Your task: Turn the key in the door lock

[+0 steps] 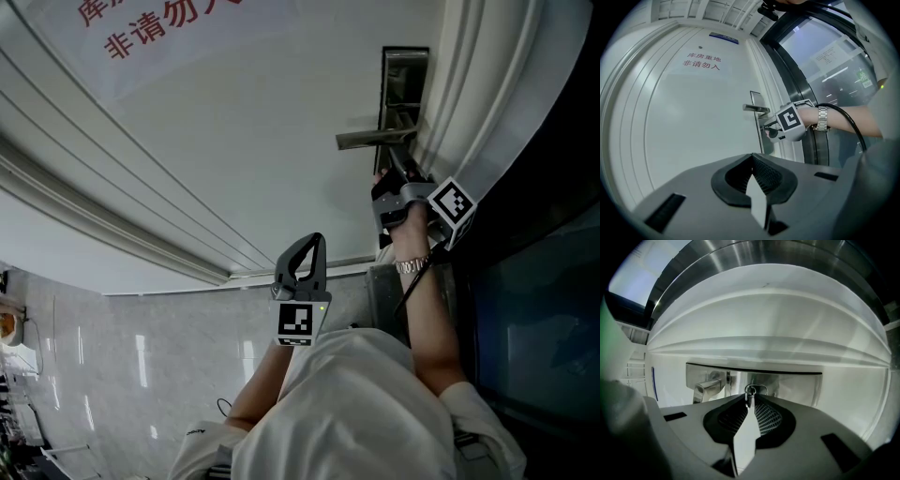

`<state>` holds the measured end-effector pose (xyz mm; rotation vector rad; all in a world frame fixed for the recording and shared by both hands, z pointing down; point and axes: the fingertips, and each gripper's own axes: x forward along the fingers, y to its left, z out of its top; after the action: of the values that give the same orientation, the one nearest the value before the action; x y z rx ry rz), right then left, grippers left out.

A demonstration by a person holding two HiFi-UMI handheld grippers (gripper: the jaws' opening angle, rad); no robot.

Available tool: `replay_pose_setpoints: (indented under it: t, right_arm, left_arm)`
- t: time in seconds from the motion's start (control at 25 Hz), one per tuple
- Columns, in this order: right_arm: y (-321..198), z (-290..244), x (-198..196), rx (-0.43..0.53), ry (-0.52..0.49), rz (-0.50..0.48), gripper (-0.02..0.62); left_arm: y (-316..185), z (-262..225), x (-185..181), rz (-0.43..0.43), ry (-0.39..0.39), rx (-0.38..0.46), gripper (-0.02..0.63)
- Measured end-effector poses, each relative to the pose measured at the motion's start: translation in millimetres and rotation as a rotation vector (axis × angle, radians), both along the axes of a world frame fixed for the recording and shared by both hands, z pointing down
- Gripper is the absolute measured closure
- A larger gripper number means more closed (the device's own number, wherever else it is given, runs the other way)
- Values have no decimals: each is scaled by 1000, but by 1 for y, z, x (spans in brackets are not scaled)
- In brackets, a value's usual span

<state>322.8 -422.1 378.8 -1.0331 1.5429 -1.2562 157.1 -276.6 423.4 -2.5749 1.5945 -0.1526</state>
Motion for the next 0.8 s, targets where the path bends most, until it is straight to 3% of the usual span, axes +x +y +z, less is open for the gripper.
replay_pose_setpoints:
  t: [0.16, 0.32, 0.48, 0.56, 0.64, 0.8]
  right_arm:
    - [2, 1, -1, -3, 32, -5, 538]
    - [15, -2, -8, 40, 253, -16, 527]
    - [24, -2, -15, 72, 317, -76, 504]
    - [28, 0, -16, 88, 407, -88, 490]
    - [34, -2, -15, 127, 608, -61, 482]
    - [45, -12, -14, 222, 1152, 41, 477]
  left_arm:
    - [1, -1, 2, 8, -1, 6, 598]
    - [1, -2, -1, 8, -3, 6, 597]
    - [2, -4, -3, 8, -7, 9, 597]
    - [3, -3, -2, 13, -9, 9, 597]
    - [4, -1, -2, 15, -11, 4, 597]
    - [5, 2, -3, 18, -14, -7, 597]
